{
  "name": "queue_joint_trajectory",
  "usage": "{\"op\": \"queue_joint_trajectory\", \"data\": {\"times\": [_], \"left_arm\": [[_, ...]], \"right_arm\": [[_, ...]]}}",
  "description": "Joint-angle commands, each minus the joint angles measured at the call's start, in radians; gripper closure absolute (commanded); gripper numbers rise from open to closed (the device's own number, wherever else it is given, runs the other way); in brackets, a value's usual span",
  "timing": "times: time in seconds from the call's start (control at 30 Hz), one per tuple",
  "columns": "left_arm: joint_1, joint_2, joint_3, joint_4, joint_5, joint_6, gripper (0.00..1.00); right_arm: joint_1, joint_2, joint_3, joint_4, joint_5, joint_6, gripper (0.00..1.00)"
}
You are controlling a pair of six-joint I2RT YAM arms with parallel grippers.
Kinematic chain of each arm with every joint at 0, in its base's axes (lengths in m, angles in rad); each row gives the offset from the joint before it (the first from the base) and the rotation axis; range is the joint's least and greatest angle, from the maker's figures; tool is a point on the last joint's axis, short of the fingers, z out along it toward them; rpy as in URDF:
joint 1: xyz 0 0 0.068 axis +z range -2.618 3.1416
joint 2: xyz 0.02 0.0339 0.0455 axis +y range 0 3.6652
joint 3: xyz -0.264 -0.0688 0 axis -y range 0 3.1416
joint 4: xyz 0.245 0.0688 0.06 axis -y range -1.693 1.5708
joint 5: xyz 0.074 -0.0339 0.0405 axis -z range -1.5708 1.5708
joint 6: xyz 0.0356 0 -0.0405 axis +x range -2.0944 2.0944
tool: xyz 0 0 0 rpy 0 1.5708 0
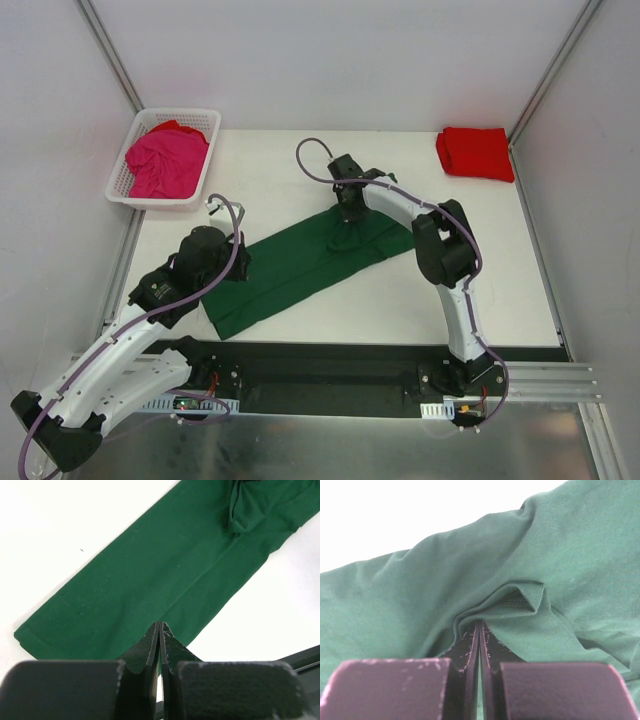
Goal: Fold and stack the t-shirts
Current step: Rotate the tshirt 90 degrees
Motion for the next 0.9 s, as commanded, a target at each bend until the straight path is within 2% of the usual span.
{"op": "queue_joint_trajectory", "data": {"times": [0.0, 0.37, 0.5, 0.57, 0.6, 0.67, 0.87], "left_arm": [[0.018, -0.019, 0.05, -0.016, -0.036, 0.025, 1.0], [0.022, -0.033, 0.055, -0.034, -0.049, 0.027, 1.0], [0.021, -0.033, 0.052, -0.034, -0.052, 0.027, 1.0], [0.021, -0.033, 0.046, -0.034, -0.052, 0.033, 1.0], [0.021, -0.027, 0.046, -0.031, -0.052, 0.035, 1.0], [0.022, -0.018, 0.04, -0.022, -0.043, 0.045, 1.0], [0.021, 0.117, 0.023, 0.157, 0.078, 0.116, 1.0]], "right_arm": [[0.002, 0.061, 0.131, -0.061, -0.036, -0.034, 0.99], [0.005, 0.146, 0.291, -0.083, -0.135, -0.065, 0.99], [0.005, 0.146, 0.32, -0.043, -0.187, -0.097, 0.99], [0.005, 0.088, 0.239, 0.005, -0.167, -0.104, 0.99], [0.002, 0.049, 0.187, 0.082, -0.127, -0.102, 0.99], [-0.001, -0.087, 0.077, 0.138, -0.083, -0.107, 0.99], [-0.053, -0.46, -0.135, 0.138, 0.028, -0.059, 0.99]]}}
